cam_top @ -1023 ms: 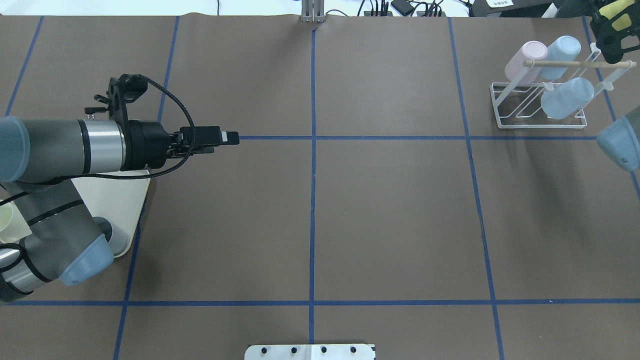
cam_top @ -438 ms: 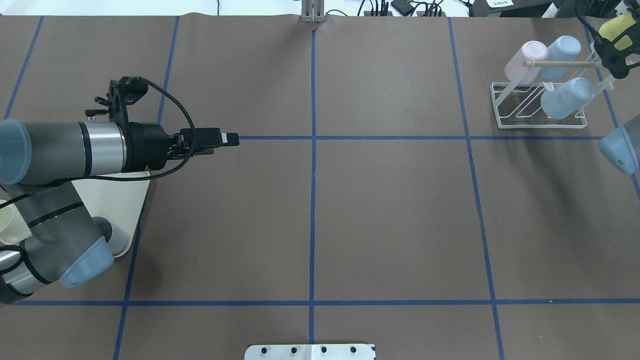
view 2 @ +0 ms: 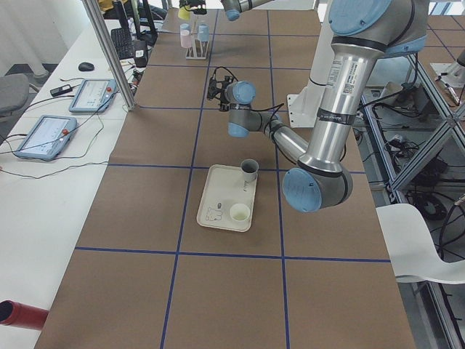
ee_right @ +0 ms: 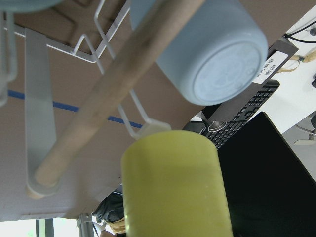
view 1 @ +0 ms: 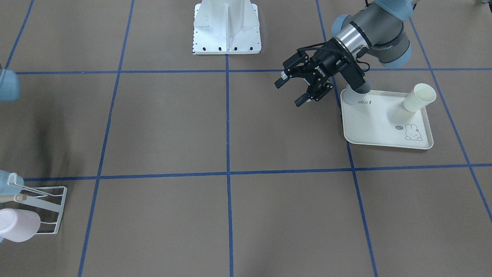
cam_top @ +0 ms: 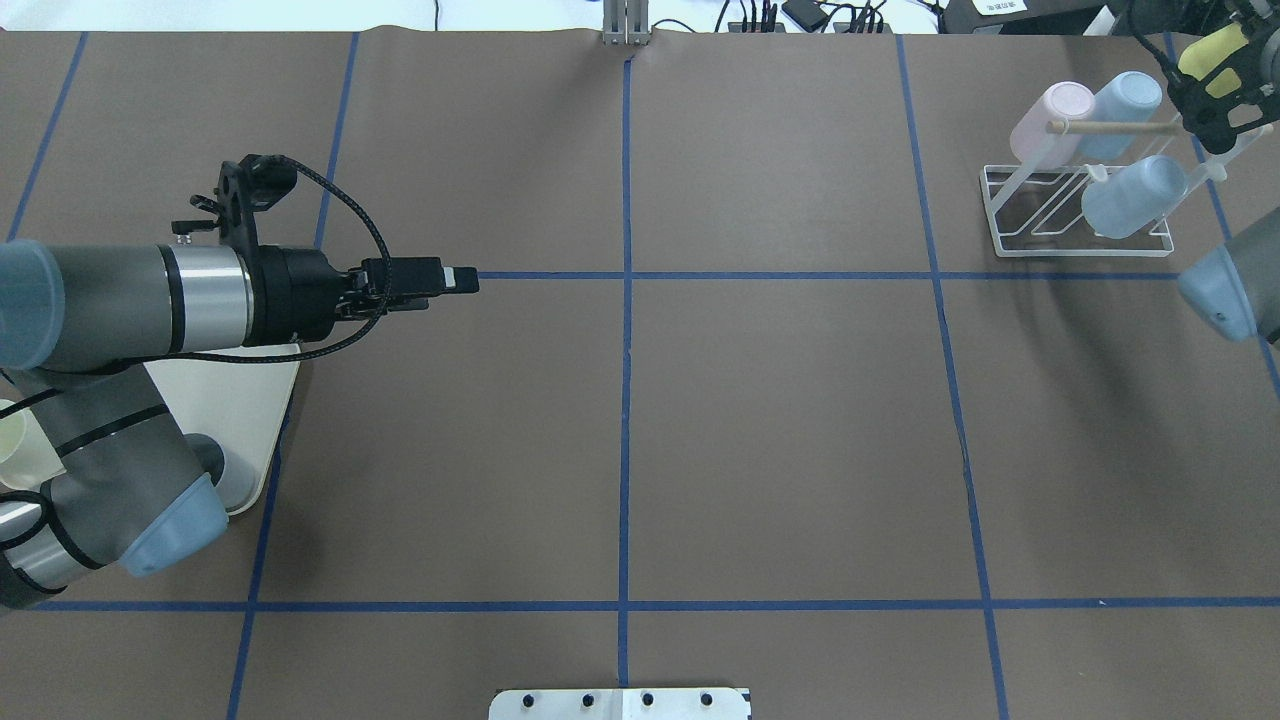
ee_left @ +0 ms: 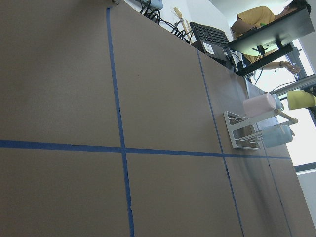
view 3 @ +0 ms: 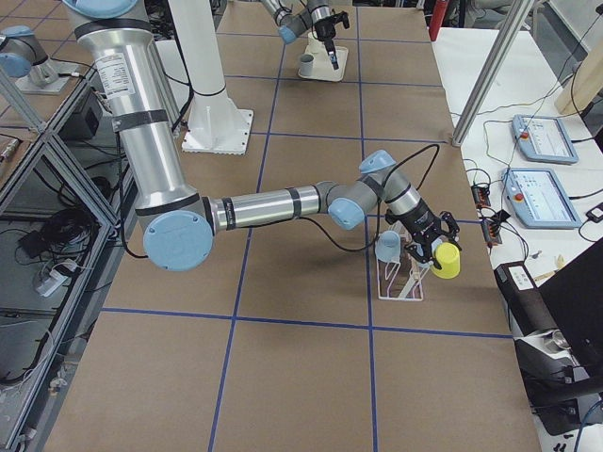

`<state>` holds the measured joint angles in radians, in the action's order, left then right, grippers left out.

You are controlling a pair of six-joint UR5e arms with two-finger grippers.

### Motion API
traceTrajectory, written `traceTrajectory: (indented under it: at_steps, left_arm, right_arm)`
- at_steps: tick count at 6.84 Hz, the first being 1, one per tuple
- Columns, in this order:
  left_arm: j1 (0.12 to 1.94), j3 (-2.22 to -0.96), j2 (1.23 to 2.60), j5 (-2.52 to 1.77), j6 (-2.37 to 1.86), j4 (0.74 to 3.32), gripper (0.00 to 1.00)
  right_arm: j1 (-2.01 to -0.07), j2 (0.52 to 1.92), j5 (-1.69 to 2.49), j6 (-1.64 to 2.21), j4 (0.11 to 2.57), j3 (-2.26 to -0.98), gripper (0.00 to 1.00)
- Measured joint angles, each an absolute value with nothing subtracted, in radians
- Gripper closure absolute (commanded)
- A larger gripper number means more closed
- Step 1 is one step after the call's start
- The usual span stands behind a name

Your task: Transfer IKEA cup to right arm and place on rack

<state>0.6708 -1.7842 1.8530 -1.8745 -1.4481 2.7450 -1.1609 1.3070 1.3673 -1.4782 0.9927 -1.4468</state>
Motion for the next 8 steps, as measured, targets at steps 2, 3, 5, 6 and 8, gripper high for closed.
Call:
traceTrajectory:
  at_steps: [2, 3, 5, 6, 8]
  left_arm:
    - [0.670, -1.784, 1.853, -1.875, -1.448, 2.745, 0.00]
    - [0.670, -1.784, 1.853, -1.875, -1.448, 2.746, 0.00]
    - [0.670, -1.784, 1.853, -1.875, -1.448, 2.746, 0.00]
    - [0.670, -1.783, 1.853, -1.875, -1.448, 2.746, 0.00]
    - [0.669, -1.782, 1.854, -1.875, -1.448, 2.746, 0.00]
  right_arm:
    - [-1.154, 1.305, 1.366, -1.478, 0.996, -1.443, 1.00]
    - [-1.152, 1.305, 1.365, -1.478, 0.997, -1.441, 1.00]
    - [-1.141, 1.305, 1.358, -1.480, 0.997, -1.434, 1.00]
    - [-1.134, 1.305, 1.348, -1.480, 0.998, -1.432, 1.00]
    - [-1.124, 1.305, 1.338, -1.479, 0.999, -1.430, 0.93]
